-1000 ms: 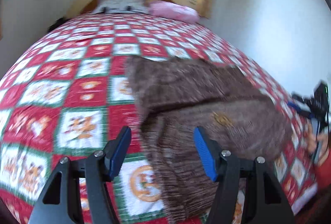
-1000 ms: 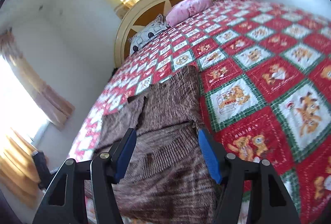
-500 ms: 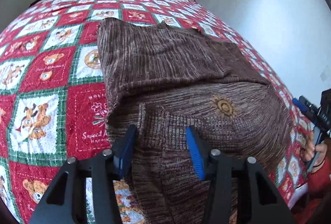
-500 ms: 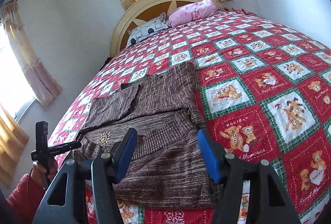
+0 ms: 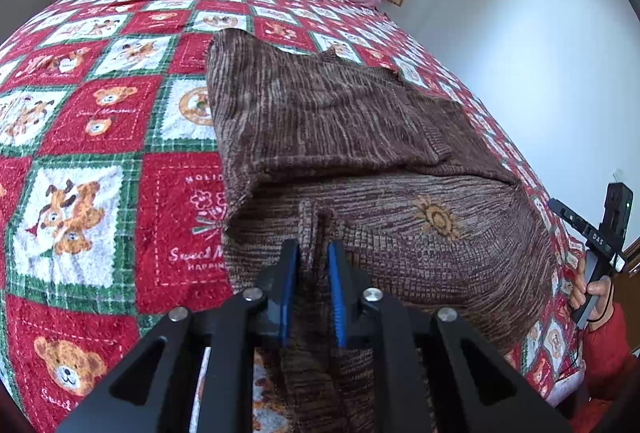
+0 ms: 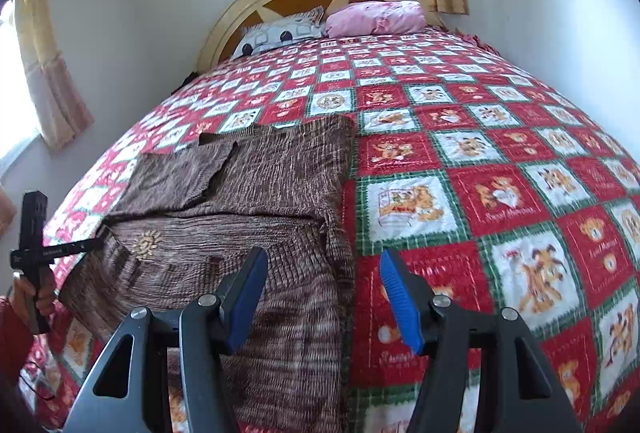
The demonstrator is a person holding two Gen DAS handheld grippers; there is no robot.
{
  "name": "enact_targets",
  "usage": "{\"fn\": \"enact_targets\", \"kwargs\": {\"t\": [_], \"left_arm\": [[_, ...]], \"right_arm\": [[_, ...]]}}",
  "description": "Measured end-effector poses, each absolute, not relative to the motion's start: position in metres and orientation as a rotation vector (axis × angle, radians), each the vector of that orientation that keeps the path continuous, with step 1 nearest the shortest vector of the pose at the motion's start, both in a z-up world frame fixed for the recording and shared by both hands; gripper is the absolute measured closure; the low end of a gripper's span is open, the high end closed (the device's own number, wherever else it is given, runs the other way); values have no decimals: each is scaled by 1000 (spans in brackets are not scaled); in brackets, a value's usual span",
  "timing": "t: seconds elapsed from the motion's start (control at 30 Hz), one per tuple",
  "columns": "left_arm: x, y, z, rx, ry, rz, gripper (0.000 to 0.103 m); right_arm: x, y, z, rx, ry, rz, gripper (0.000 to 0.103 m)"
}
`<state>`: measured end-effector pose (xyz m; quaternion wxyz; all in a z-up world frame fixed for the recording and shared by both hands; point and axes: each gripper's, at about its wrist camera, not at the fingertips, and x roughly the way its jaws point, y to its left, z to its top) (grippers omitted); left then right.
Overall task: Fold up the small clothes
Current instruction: 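Withdraw both open grippers from the folded sweater, then grasp the sweater's folded edge with both grippers and lift it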
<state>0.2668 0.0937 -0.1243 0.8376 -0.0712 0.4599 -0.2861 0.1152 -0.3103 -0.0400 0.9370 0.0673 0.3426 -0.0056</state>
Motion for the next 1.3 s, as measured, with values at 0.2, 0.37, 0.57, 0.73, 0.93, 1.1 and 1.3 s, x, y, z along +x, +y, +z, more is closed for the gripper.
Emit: {"fn": "enact_targets", "kwargs": {"t": [0.2,0.37,0.57,0.73,0.93,1.1,1.3], "left_arm": [[266,89,-123,-137,970,-634,66],[265,82,-123,-87,956,-621,68],[263,85,-123,-80,947,-600,91],[257,84,-120,-76,932,-578,93],[244,97,-94,-163,850,-555,93],[235,110,-70,-203,779,-504,93],[242,107,-51,-178,710,-438,93]], "right_arm": [[140,-287,-49,17,731,77,54],[160,-277,-69,-78,813,70,64],[153,-276,-74,-121,820,63,93],[144,-269,-61,-127,780,38,100],[126,-268,-21,-78,668,24,100],[115,-262,12,-98,562,1,100],[127,-253,29,-172,506,-32,100]]}}
